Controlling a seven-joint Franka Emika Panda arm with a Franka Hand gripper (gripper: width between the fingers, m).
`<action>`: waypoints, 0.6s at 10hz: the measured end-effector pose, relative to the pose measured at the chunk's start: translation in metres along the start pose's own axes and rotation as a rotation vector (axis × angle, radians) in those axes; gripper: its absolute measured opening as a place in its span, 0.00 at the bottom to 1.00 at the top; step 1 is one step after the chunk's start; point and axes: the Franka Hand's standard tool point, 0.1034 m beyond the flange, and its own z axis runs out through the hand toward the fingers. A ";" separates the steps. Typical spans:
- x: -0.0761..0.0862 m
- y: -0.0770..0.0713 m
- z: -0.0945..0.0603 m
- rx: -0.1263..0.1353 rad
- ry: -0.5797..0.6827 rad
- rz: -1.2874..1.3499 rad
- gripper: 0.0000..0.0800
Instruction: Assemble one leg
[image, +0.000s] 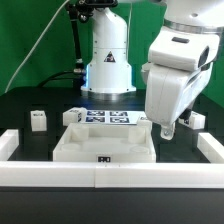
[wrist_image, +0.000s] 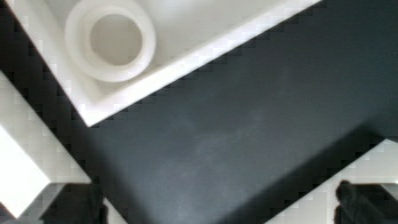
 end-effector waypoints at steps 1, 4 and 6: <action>0.000 0.000 0.000 0.000 0.000 0.000 0.81; 0.000 0.000 0.000 0.000 0.000 0.001 0.81; 0.000 0.000 0.000 0.000 0.000 0.001 0.81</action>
Offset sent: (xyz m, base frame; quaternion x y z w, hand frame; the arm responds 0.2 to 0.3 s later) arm 0.0000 0.0000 0.0000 0.0000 0.0000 0.0000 1.0000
